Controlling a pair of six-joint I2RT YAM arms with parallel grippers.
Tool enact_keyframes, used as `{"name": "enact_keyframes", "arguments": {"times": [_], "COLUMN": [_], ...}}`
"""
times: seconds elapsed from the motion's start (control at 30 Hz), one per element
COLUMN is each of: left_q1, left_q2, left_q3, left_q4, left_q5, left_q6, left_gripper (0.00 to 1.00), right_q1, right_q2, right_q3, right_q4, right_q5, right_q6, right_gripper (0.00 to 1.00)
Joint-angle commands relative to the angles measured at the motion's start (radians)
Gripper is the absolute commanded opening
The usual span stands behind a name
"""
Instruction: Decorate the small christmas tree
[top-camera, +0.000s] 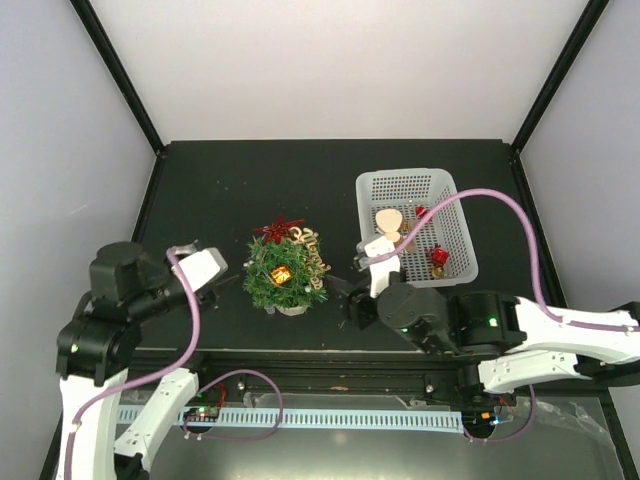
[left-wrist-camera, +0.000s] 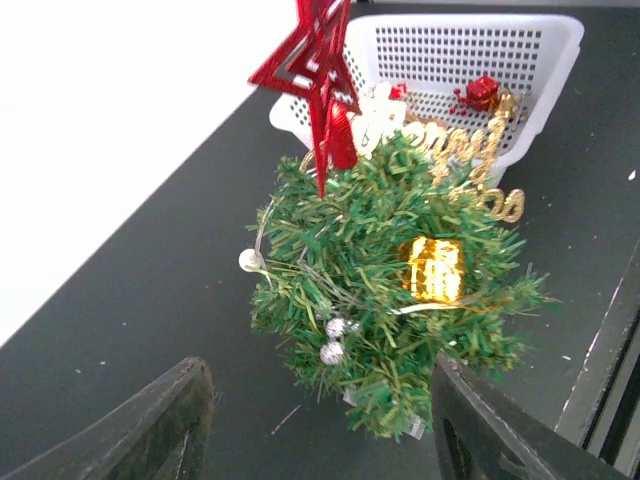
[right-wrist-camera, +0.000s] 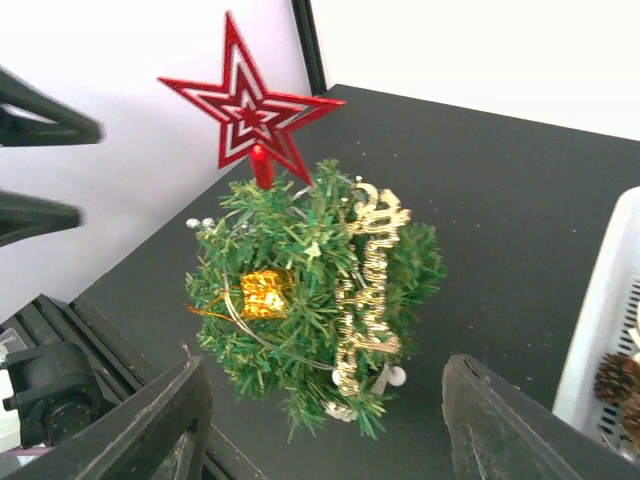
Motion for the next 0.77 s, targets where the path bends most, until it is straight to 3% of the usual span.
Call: {"name": "enact_keyframes", "arguments": {"times": [0.0, 0.17, 0.2, 0.37, 0.73], "left_q1": [-0.002, -0.002, -0.002, -0.004, -0.006], "left_q2": [-0.068, -0.11, -0.122, -0.181, -0.26], "left_q3": [0.103, 0.199, 0.203, 0.199, 0.225], "left_q4": [-0.141, -0.23, -0.243, -0.298, -0.33], "left_q5": [-0.022, -0.02, -0.019, -0.055, 0.005], "left_q6": [-0.026, -0.039, -0.032, -0.001, -0.043], "left_gripper": [0.65, 0.96, 0.99, 0.99, 0.99], "right_q1": [-0.005, -0.006, -0.005, -0.006, -0.005], "right_q2": [-0.111, -0.281, -0.316, -0.394, -0.35], "right_q3": [-0.004, -0.022, -0.028, -0.047, -0.049], "right_q4": [-0.123, -0.227, -0.237, -0.274, -0.236], "right_q5": [0.049, 0.066, 0.063, 0.033, 0.033], "right_q6": [0.033, 0.051, 0.051, 0.041, -0.009], "right_gripper": [0.67, 0.74, 0.75, 0.77, 0.77]}}
